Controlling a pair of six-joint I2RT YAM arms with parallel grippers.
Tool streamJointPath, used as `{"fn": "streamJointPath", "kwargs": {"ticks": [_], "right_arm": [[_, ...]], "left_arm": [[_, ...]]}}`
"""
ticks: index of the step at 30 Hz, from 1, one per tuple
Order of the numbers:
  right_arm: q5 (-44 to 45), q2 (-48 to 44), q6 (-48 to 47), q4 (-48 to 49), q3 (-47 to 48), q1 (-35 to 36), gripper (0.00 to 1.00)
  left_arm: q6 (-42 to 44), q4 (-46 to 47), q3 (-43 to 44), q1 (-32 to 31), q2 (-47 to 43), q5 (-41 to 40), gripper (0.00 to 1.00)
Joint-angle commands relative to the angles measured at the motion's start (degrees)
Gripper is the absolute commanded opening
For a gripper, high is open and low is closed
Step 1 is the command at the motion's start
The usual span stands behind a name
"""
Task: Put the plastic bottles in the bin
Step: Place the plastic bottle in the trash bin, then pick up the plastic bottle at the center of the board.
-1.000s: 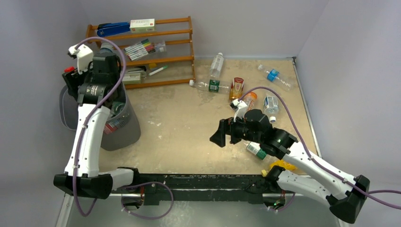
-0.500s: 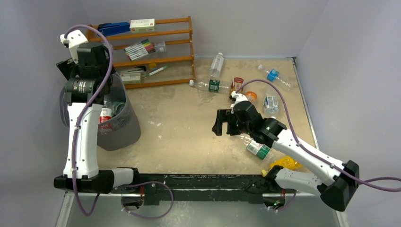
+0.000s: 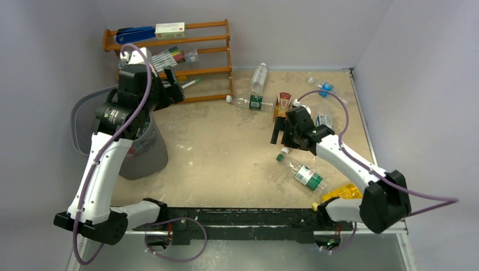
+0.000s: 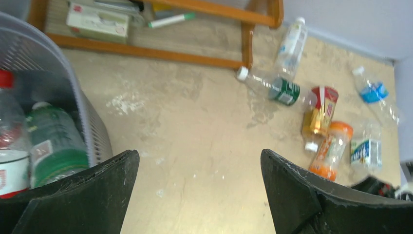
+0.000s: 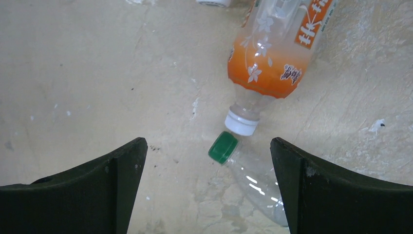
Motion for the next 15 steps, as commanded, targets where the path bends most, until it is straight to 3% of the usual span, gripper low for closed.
{"fn": "streamJointPath", "kwargs": {"ticks": [1, 15], "right_arm": [[2.1, 3.9, -1.2, 4.3, 2.0, -2.9, 1.00], [1.5, 17.6, -3.8, 10.2, 6.3, -9.7, 0.99]], "left_arm": [[-2.5, 3.6, -4.9, -1.9, -2.4, 4.3, 0.95], [-0.1, 4.9, -11.1, -2.0, -4.0, 5.4, 0.95]]}}
